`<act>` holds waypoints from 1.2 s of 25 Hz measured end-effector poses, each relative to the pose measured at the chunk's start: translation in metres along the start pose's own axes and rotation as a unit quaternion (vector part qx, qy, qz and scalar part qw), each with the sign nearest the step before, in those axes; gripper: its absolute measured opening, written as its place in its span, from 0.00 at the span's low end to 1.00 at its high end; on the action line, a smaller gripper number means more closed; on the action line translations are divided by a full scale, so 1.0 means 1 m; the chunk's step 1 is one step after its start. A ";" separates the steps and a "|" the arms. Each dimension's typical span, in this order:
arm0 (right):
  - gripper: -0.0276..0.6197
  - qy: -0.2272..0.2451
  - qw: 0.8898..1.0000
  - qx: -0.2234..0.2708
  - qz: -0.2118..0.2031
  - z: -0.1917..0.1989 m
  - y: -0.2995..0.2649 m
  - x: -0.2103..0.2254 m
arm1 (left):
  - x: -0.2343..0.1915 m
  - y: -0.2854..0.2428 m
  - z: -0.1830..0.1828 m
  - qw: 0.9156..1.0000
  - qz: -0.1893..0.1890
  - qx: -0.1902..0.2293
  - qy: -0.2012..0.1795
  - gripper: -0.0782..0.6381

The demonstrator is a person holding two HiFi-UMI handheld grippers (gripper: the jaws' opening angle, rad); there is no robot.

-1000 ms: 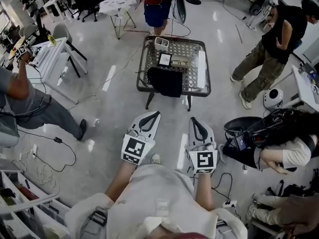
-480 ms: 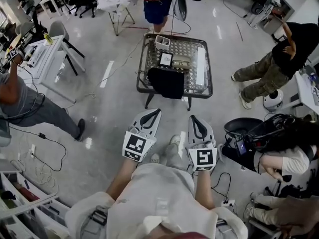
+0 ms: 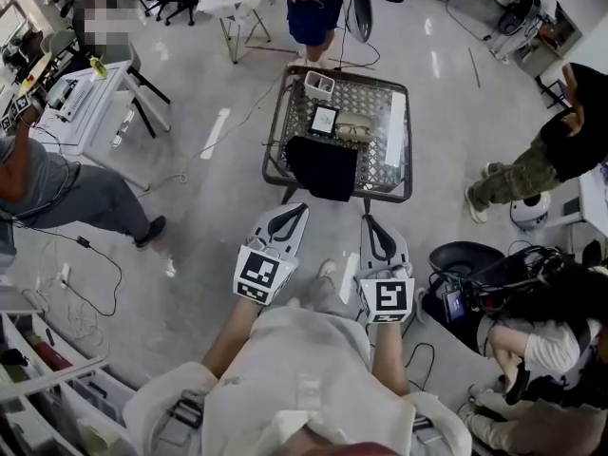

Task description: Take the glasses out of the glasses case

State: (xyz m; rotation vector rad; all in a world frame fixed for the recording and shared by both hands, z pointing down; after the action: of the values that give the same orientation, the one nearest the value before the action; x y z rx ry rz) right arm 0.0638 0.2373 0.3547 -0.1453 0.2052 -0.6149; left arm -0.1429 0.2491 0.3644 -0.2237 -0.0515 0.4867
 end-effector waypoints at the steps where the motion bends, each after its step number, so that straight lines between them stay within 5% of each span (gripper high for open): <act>1: 0.05 -0.001 1.000 0.002 -0.003 -0.001 -0.005 0.007 | -0.001 -0.007 -0.003 1.000 -0.003 0.000 -0.001 0.13; 20: 0.05 -0.019 0.999 0.019 -0.047 0.005 -0.085 0.142 | -0.005 -0.136 -0.048 0.998 -0.054 -0.009 -0.016 0.13; 30: 0.05 -0.032 0.998 0.011 -0.056 0.018 -0.114 0.167 | -0.015 -0.172 -0.038 0.998 -0.058 -0.027 -0.006 0.13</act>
State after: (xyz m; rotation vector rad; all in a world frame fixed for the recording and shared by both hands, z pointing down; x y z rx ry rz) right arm 0.1379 0.0484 0.3697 -0.1552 0.1281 -0.7223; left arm -0.0730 0.0865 0.3658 -0.2688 -0.0899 0.3707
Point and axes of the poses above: the fingertips, and each gripper's own axes: y backward along the fingers, x to its right, z out of its underside, the point moved 8 cm from there along y, backward along the fingers, and after that the axes turned 3 degrees about -x, right-handed, at the moved point
